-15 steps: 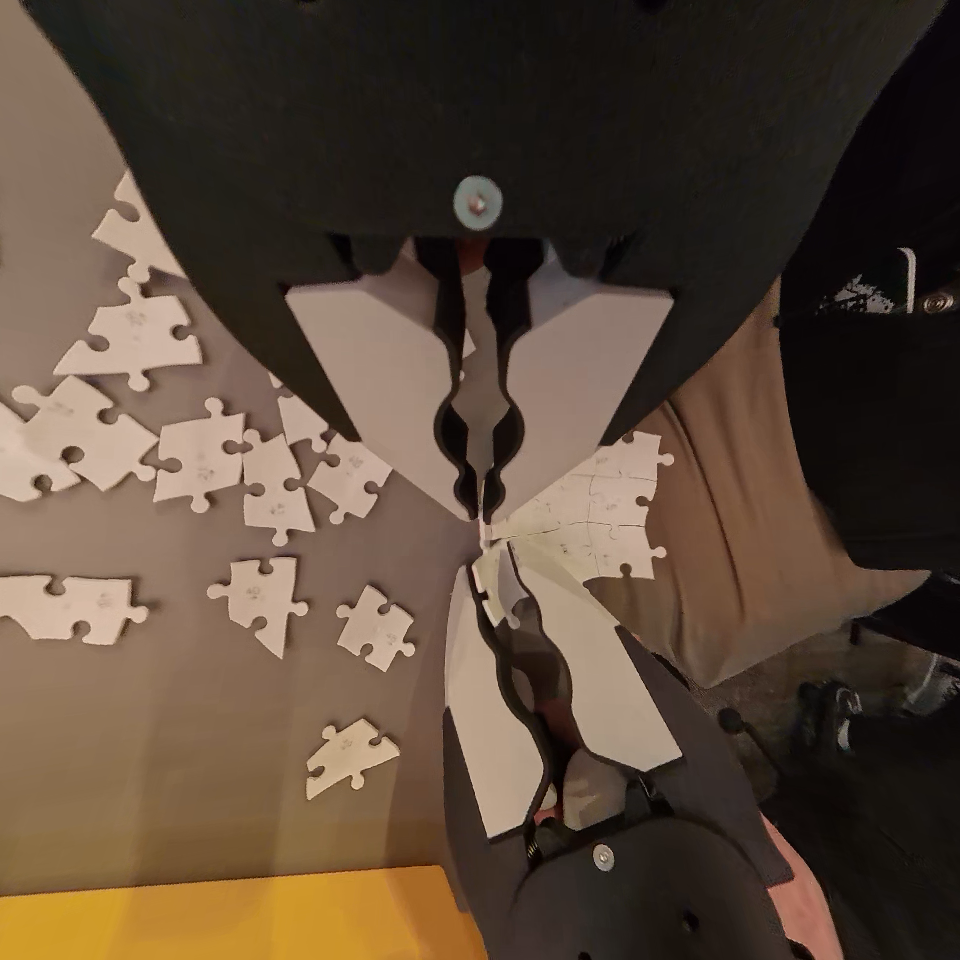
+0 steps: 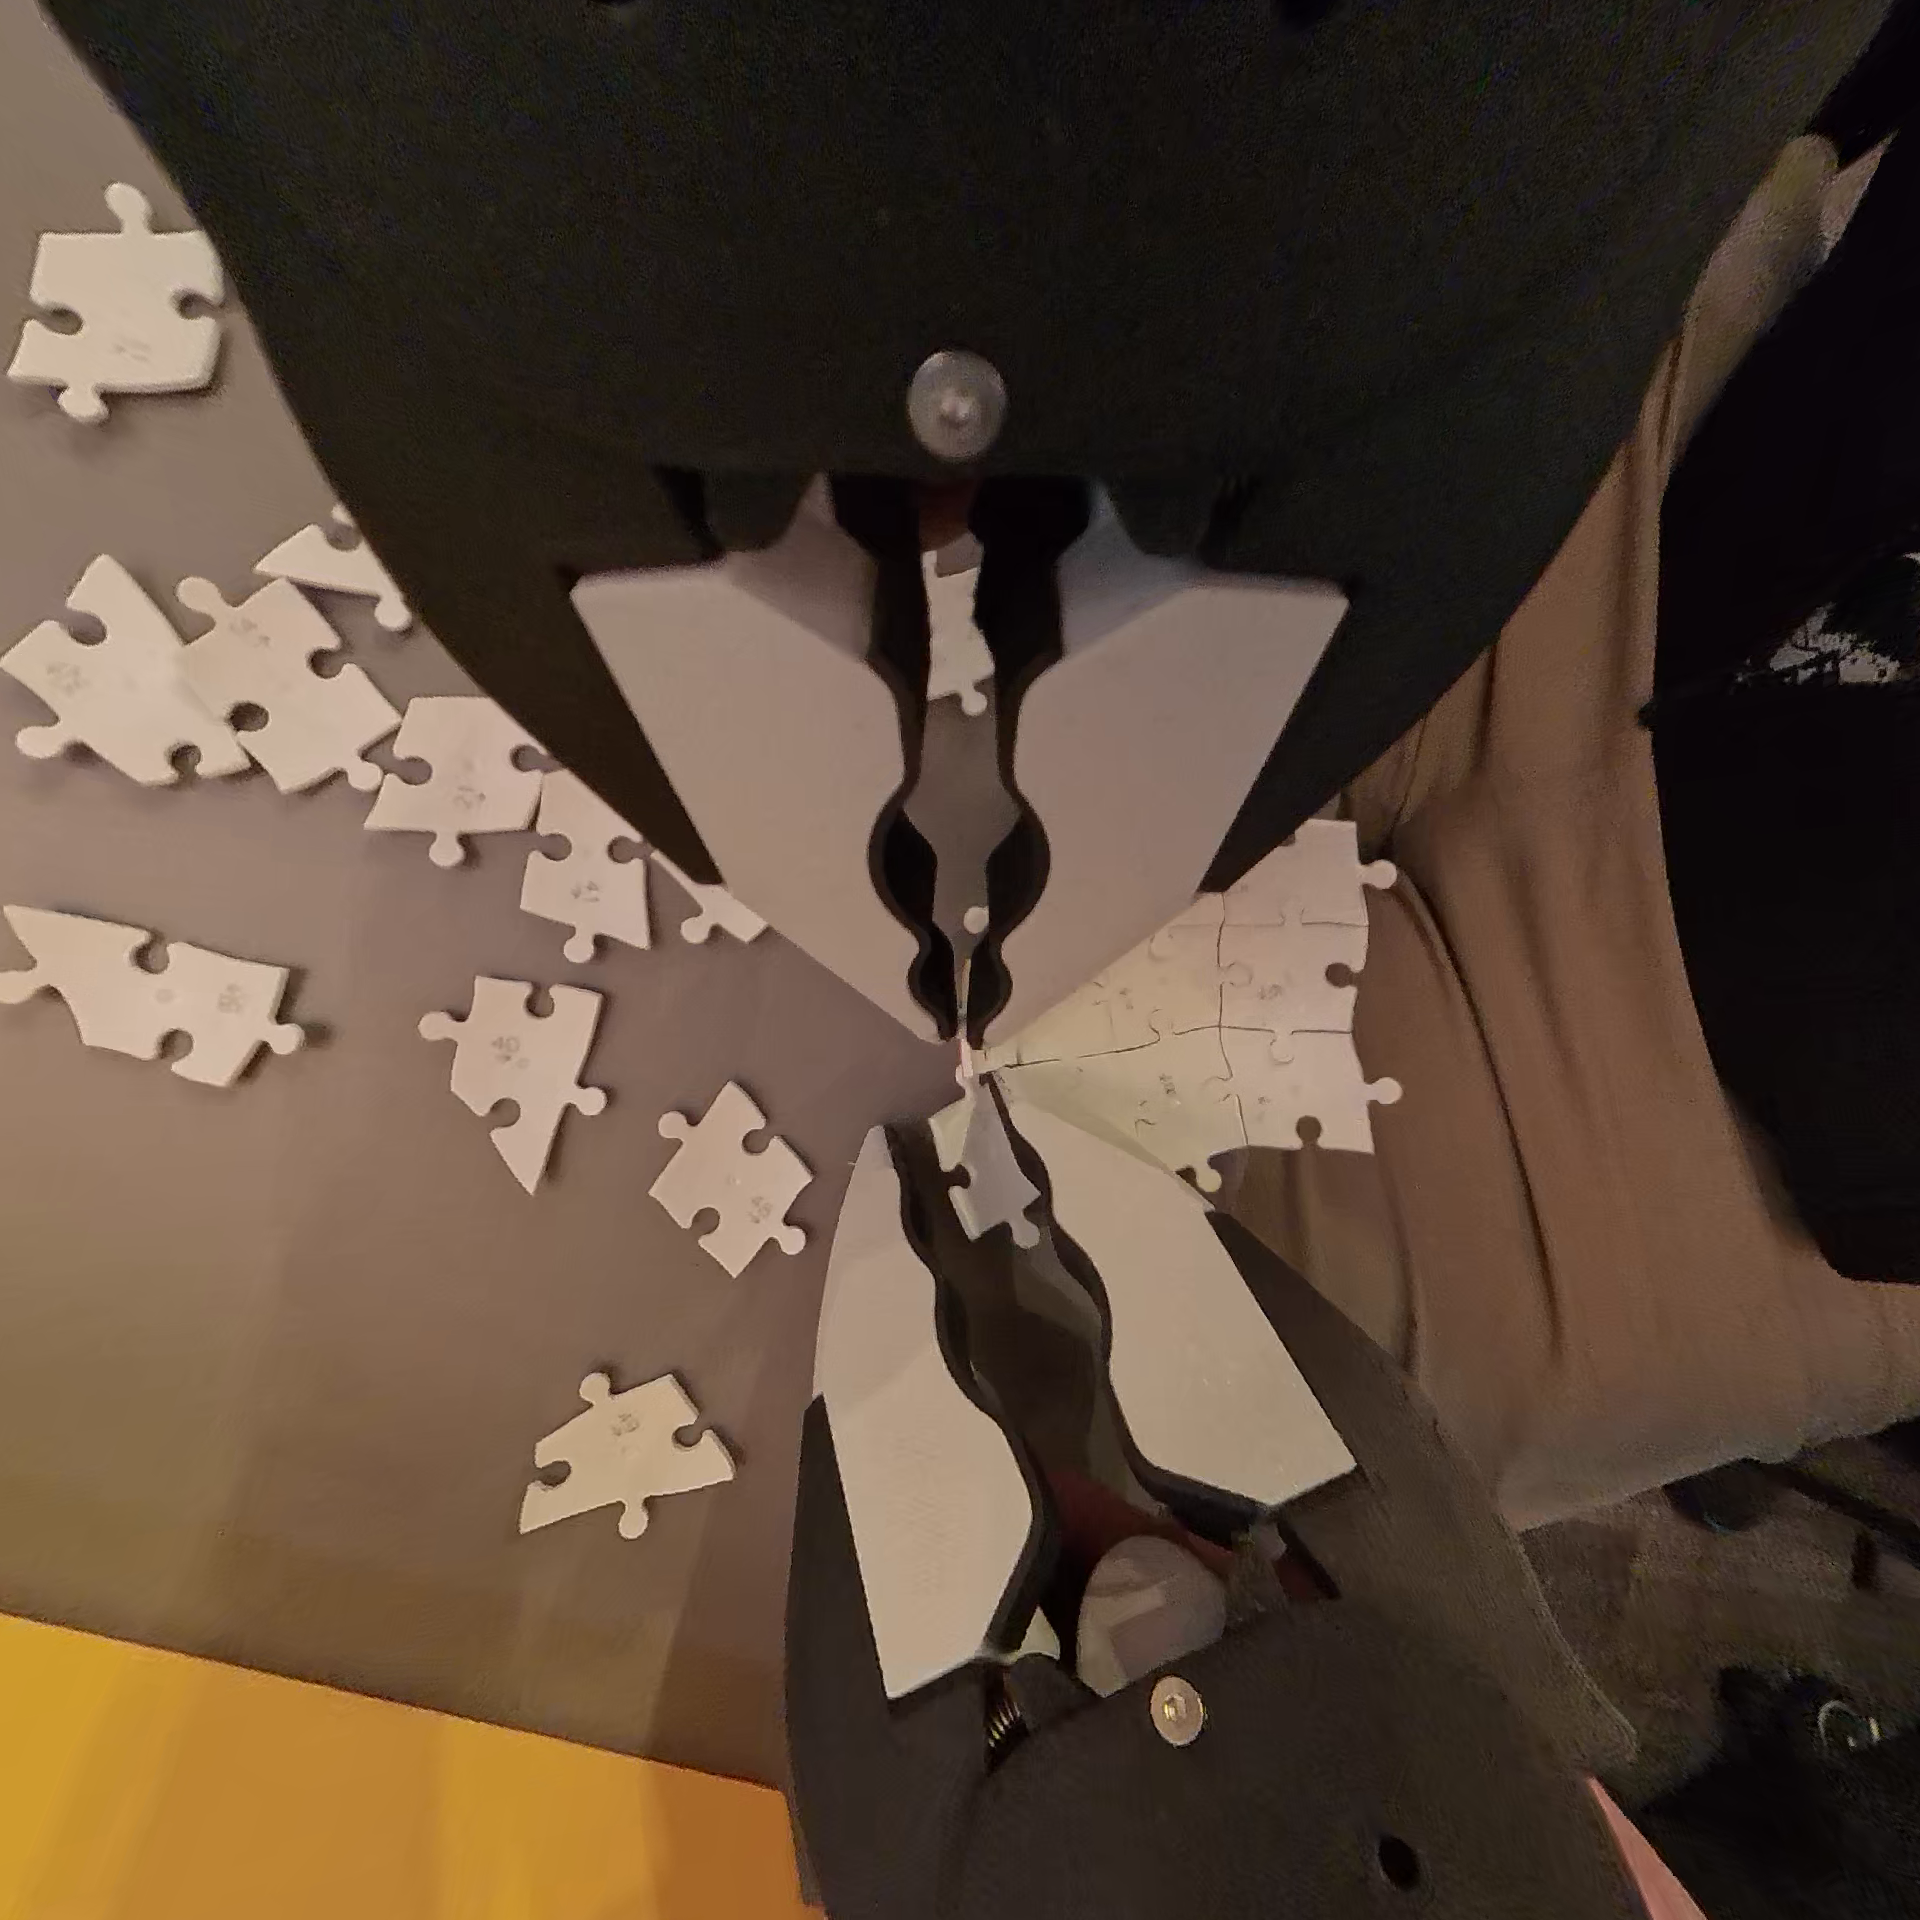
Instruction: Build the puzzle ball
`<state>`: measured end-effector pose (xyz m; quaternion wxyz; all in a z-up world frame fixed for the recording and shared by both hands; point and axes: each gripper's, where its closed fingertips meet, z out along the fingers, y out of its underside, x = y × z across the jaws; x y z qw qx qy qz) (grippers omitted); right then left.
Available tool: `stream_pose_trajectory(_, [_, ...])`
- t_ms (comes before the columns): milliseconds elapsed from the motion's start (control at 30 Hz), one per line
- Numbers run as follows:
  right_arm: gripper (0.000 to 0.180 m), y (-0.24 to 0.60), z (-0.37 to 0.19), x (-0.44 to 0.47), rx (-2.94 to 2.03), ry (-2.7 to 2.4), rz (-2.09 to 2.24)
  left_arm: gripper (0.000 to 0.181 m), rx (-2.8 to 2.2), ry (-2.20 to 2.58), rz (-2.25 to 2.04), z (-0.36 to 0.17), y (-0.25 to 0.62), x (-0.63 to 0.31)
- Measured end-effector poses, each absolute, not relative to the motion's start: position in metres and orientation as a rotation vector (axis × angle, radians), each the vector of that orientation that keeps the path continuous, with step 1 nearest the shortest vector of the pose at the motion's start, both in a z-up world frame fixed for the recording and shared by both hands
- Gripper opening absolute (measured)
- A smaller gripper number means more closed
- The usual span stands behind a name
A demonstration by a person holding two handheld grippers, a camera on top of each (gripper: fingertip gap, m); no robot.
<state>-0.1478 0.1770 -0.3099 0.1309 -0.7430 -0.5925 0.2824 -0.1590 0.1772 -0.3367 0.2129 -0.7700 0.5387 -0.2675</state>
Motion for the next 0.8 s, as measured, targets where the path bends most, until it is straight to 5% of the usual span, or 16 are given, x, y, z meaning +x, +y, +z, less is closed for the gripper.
stream_pose_trajectory(33, [0.0, 0.177, -0.311, -0.148, -2.156, -1.738, 0.82, 0.023, -2.134, 1.495, -0.746, -0.337, 0.177, -0.159])
stream_pose_trajectory(800, [0.001, 0.181, -0.329, -0.154, -2.176, -1.908, 0.874, 0.022, -2.109, 1.48, -0.778, -0.334, 0.178, -0.16])
